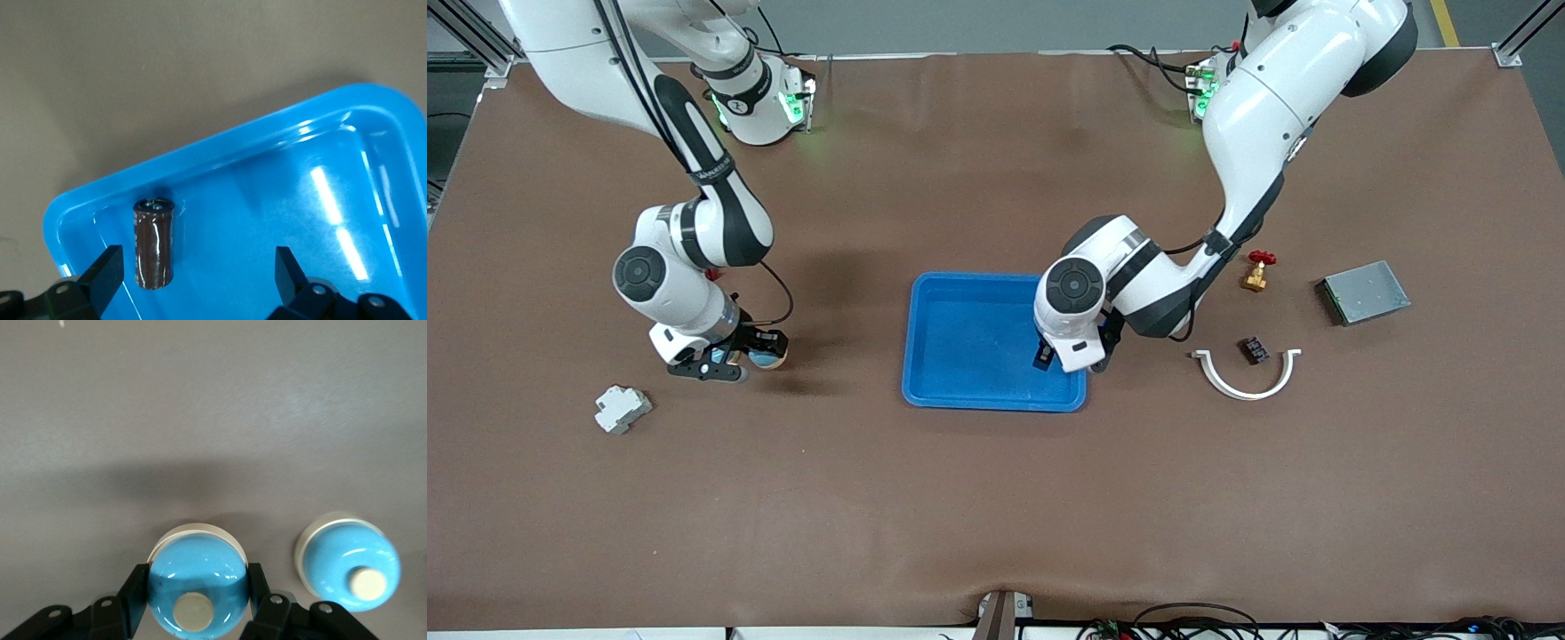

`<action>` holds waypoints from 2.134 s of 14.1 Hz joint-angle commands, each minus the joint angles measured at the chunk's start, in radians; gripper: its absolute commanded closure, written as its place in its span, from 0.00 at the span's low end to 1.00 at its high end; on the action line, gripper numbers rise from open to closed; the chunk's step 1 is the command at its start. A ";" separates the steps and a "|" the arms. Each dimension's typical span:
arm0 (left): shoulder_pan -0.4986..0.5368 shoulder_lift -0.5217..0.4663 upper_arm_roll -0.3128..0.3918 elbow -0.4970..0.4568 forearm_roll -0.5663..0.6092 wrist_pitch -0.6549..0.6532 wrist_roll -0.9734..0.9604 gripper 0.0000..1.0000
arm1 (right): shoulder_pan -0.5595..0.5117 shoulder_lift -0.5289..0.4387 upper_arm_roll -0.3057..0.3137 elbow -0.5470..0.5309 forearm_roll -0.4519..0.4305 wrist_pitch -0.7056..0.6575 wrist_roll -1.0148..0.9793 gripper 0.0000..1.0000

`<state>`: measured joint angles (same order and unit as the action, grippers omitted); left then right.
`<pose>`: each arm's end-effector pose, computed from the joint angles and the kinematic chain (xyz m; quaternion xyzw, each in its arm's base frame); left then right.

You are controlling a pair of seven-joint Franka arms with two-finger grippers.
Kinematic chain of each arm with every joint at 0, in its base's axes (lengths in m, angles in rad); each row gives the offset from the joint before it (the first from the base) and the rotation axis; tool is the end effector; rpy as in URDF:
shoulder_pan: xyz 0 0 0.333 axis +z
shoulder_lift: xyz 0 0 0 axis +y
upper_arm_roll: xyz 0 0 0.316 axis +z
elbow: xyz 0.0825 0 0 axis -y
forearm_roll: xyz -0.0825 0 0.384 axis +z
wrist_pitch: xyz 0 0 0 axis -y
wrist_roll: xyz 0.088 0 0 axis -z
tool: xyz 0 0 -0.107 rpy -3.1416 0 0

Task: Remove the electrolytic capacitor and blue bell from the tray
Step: 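Lift the bell toward the first bell while the left gripper lifts the capacitor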

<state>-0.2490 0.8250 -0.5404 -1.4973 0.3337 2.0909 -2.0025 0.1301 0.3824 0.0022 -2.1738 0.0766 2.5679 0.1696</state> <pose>0.5451 -0.4386 0.2185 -0.8357 -0.5435 0.0670 0.0414 0.5598 0.0733 0.2149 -0.9985 0.0507 -0.0026 0.0220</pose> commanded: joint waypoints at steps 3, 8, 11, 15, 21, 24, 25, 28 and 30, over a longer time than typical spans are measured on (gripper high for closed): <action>-0.018 0.020 0.005 0.012 0.028 0.001 -0.027 0.00 | -0.026 -0.013 0.016 -0.032 0.008 0.040 -0.030 1.00; -0.045 0.034 0.034 0.003 0.028 0.001 -0.027 0.00 | -0.020 0.018 0.018 -0.029 0.009 0.063 -0.019 1.00; -0.075 0.043 0.072 -0.003 0.028 0.001 -0.029 0.00 | -0.004 0.030 0.019 -0.024 0.017 0.077 -0.013 1.00; -0.076 0.051 0.074 0.003 0.028 0.003 -0.027 0.00 | 0.011 0.046 0.019 -0.017 0.019 0.092 0.016 1.00; -0.082 0.046 0.073 0.011 0.025 0.006 -0.027 0.24 | 0.039 0.061 0.019 -0.011 0.019 0.117 0.068 1.00; -0.082 0.042 0.073 0.014 0.022 0.006 -0.025 0.35 | 0.039 0.076 0.019 0.002 0.019 0.120 0.070 1.00; -0.081 0.042 0.073 0.012 0.022 0.006 -0.025 0.47 | 0.037 0.078 0.019 0.002 0.019 0.123 0.070 1.00; -0.081 0.040 0.073 0.014 0.024 0.006 -0.024 0.66 | 0.029 0.079 0.019 0.008 0.019 0.117 0.068 0.00; -0.081 0.036 0.073 0.015 0.022 0.006 -0.022 0.89 | 0.031 0.076 0.019 0.014 0.019 0.106 0.068 0.00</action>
<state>-0.3187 0.8727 -0.4747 -1.4844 0.3343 2.0964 -2.0038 0.1644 0.4513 0.0177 -2.1804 0.0805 2.6808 0.2320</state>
